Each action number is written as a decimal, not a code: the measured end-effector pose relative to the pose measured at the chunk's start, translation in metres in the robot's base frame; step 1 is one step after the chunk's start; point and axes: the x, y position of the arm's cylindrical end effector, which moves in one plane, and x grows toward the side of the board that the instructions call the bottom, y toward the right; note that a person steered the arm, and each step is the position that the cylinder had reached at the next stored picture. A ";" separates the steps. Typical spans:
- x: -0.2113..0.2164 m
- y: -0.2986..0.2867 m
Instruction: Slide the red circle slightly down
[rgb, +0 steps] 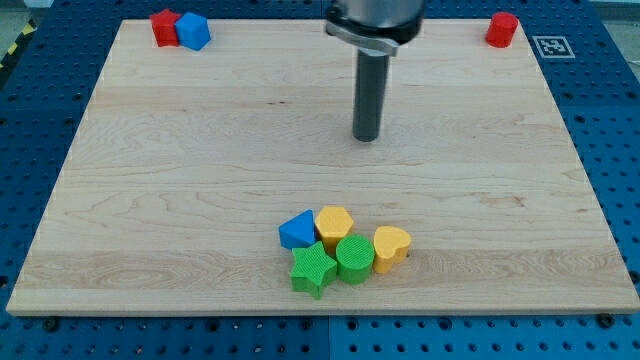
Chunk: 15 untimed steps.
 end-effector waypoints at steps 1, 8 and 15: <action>0.000 0.001; 0.009 0.233; -0.217 0.279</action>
